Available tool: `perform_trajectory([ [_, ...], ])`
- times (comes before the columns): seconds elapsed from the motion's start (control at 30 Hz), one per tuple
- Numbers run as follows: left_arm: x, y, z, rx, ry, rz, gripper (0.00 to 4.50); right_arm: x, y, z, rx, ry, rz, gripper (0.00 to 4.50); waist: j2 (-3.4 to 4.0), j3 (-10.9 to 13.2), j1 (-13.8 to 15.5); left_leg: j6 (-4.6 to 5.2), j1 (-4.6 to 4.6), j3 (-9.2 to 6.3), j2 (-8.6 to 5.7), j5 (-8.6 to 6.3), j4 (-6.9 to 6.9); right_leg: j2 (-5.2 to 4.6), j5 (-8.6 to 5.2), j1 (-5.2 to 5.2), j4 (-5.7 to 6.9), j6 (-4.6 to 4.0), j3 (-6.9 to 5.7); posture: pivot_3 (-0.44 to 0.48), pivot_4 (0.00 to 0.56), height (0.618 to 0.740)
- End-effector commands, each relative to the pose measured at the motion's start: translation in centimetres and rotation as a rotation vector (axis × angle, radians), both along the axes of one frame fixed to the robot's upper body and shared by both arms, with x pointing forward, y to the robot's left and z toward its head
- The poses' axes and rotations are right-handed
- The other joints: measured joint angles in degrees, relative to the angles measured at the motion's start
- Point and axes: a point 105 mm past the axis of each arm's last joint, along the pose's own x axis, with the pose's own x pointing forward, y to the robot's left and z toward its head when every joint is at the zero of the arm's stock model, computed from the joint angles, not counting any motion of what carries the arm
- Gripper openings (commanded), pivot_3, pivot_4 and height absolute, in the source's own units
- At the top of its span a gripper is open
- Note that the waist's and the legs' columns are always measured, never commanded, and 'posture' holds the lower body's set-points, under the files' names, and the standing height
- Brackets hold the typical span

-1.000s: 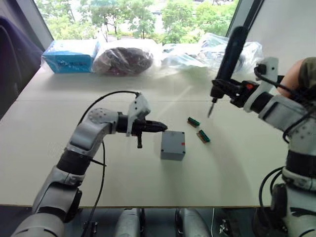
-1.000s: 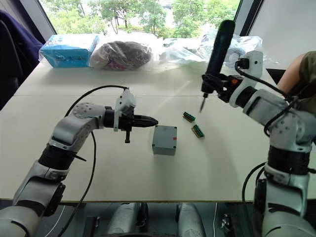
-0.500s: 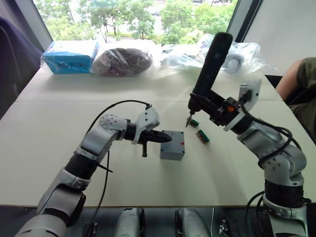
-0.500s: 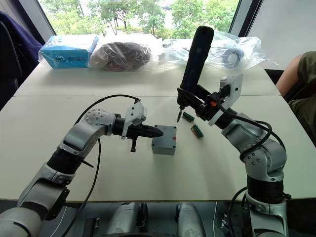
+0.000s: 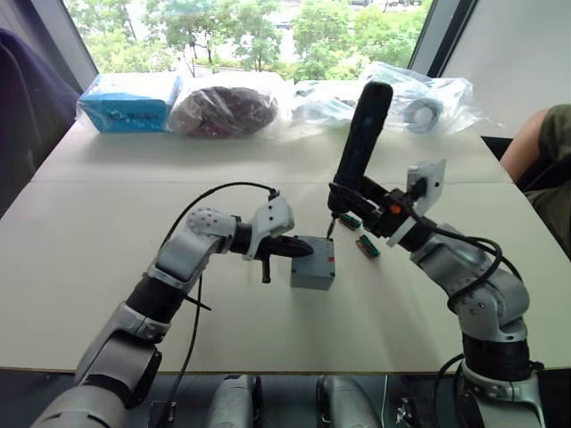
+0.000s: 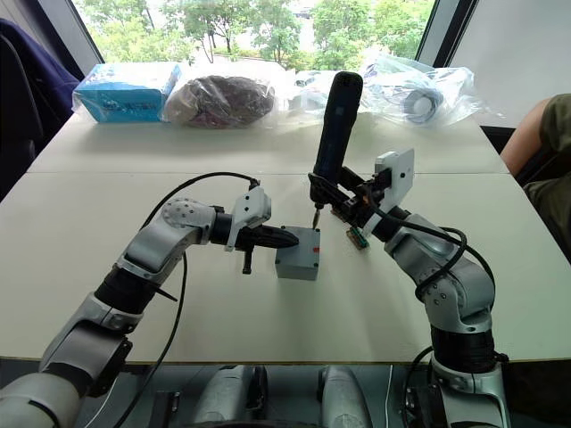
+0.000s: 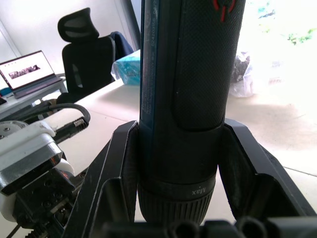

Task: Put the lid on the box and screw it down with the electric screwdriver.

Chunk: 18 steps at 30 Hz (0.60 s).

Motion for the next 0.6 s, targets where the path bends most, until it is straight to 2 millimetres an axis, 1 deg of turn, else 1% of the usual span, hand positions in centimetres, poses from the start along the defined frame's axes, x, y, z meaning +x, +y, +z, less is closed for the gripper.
perform_trajectory([
  [0.03,-0.1,0.2,-0.3,0.028,-0.003,-0.001,0.00,-0.4,-0.4,1.5,0.008,-0.091,-0.026,1.73,0.00,0.0,0.0,0.00,0.00,0.00,0.00,0.00,0.00,0.00,0.00,0.00,0.00,0.00,0.00,0.000,0.150,0.740],
  [0.2,0.1,0.3,-0.3,0.030,-0.004,0.000,0.00,0.1,-0.9,1.0,-0.009,-0.091,-0.056,1.73,0.00,0.0,0.0,0.00,0.01,0.00,0.00,0.00,0.00,0.00,0.00,0.01,0.00,0.00,0.00,0.000,0.150,0.740],
  [0.37,0.0,0.3,-0.3,0.030,-0.005,-0.004,0.00,0.2,-0.8,0.4,-0.022,-0.080,-0.049,1.73,0.00,0.0,0.0,0.00,0.03,0.00,0.00,0.00,0.00,0.00,0.00,0.03,0.00,0.00,0.00,0.000,0.150,0.740],
  [0.6,-0.3,0.3,-0.8,0.049,-0.005,-0.013,0.00,-0.4,0.0,-2.3,-0.074,-0.028,-0.016,1.73,-0.01,0.0,0.0,0.00,0.17,0.00,0.00,0.00,0.00,0.01,0.00,0.18,-0.01,0.00,0.00,0.000,0.150,0.740],
])
